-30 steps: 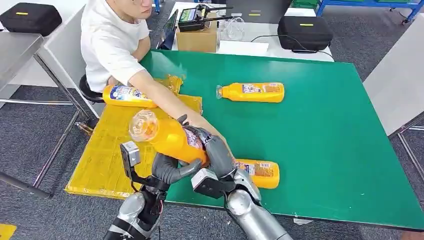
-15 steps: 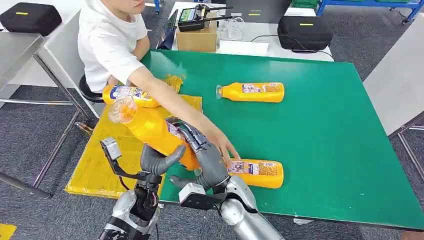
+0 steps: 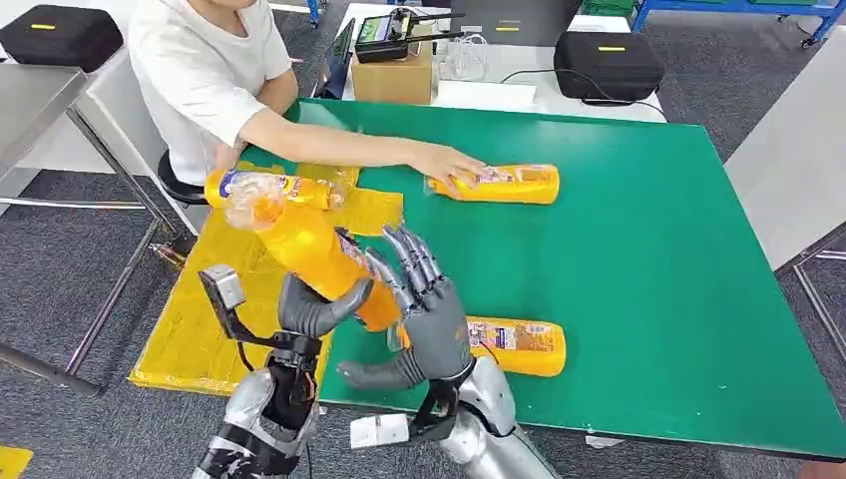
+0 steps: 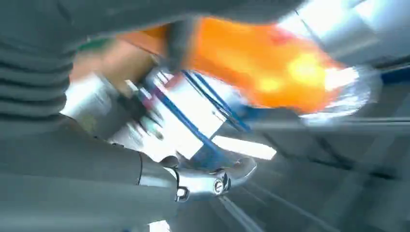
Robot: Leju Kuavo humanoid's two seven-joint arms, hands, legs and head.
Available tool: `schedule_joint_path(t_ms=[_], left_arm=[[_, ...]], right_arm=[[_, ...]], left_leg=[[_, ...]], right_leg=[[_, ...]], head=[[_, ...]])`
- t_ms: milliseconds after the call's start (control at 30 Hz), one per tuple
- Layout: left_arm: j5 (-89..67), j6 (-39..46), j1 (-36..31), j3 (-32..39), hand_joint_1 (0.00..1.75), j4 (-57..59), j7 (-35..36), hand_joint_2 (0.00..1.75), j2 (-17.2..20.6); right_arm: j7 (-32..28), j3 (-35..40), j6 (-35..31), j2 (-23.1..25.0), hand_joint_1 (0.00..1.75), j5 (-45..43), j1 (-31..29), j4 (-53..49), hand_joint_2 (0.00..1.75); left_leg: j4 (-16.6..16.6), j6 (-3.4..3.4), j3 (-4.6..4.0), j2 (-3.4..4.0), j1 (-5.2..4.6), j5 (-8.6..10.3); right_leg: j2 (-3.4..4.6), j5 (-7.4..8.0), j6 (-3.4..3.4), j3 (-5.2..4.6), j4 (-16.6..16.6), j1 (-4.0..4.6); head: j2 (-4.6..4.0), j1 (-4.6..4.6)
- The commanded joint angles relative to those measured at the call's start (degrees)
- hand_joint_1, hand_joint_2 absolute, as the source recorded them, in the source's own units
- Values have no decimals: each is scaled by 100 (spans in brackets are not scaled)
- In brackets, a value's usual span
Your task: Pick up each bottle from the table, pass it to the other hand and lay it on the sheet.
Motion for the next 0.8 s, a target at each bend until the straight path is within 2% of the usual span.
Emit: schedule_joint_path(t_ms=[33, 67, 133, 167, 233, 300, 367, 433, 467, 567, 667, 700, 800], left_arm=[[-3402, 1913, -980, -733, 157, 1481, -114, 175, 659], [-4154, 2204, -1080, -686, 147, 1739, -25, 175, 712], [-4764, 2424, -1256, -536, 161, 2234, 213, 175, 795], [-5124, 2530, -1388, -426, 161, 2571, 349, 175, 851], [-5509, 2628, -1542, -248, 168, 2988, 468, 175, 920], [-5980, 2575, -1767, -49, 162, 3553, 662, 175, 1039], [-6105, 2450, -1890, 31, 157, 3814, 759, 175, 1111], [-6423, 2454, -2095, 105, 161, 4227, 991, 175, 1165], [-6479, 2379, -2176, 161, 154, 4393, 1040, 175, 1186], [-6590, 2292, -2321, 239, 150, 4685, 1232, 175, 1251], [-6740, 2174, -2487, 291, 155, 5054, 1384, 175, 1290], [-6892, 2005, -2614, 312, 152, 5329, 1585, 175, 1327], [-6954, 1860, -2688, 382, 154, 5533, 1615, 175, 1407]], right_arm=[[-181, -991, -33, 251, 0, 642, 368, -1402, 175], [-181, -963, -33, 233, 0, 331, 348, -1402, 175], [-181, -1129, -33, 286, 0, 338, 384, -1406, 175], [-181, -1184, -33, 295, 0, 116, 408, -1422, 0], [-181, -1230, -33, 271, 0, -240, 445, -1433, 0], [-181, -1274, -33, 167, 0, -735, 515, -1572, 0], [-181, -1307, -33, 109, 0, -821, 561, -1725, 0], [-181, -1213, -33, 4, 0, -1263, 585, -1838, 0], [-181, -1182, -33, -27, 0, -1397, 590, -1850, 0], [-181, -1108, -33, -66, 0, -1519, 575, -1876, 0], [-181, -893, -33, -146, 0, -1788, 504, -1771, 0], [-181, -699, -33, -238, 0, -1985, 389, -1574, 0], [-181, -507, -33, -304, 0, -2212, 232, -1330, 0]], left_leg=[[-4, 12, 0, -19, 0, 2], [-14, 18, 9, -24, 3, 5], [-17, 16, 12, -22, 1, 8], [-14, 12, 12, -12, -1, 6], [-13, 11, 12, -10, 0, 6], [-19, 14, 20, -1, 3, 7], [-13, 10, 12, -6, 2, 7], [-10, 12, 11, -5, 5, 5], [-16, 18, 16, -8, 6, 6], [-9, 14, 10, -2, 7, 5], [-21, 21, 20, -3, 8, 9], [-15, 14, 15, 7, 4, 6], [-19, 15, 19, 12, 4, 9]], right_leg=[[-17, -3, -21, 5, -3, 5], [-21, -1, -32, 17, -14, 9], [-18, 3, -26, 21, -17, 7], [-9, 2, -19, 16, -12, 3], [-8, 2, -19, 16, -10, 3], [0, 4, -27, 20, -17, 8], [-7, 1, -20, 14, -9, 6], [-5, 0, -20, 15, -8, 9], [-7, 1, -29, 21, -16, 12], [-4, 1, -21, 15, -9, 10], [-2, 6, -33, 27, -21, 14], [10, 5, -25, 16, -11, 8], [15, 10, -28, 19, -14, 8]], head=[[0, -4], [2, 0], [0, -2], [0, 0], [0, 0], [0, -2], [0, -4], [0, 0], [0, -2], [0, -2], [0, -2], [0, -2], [0, -2]])
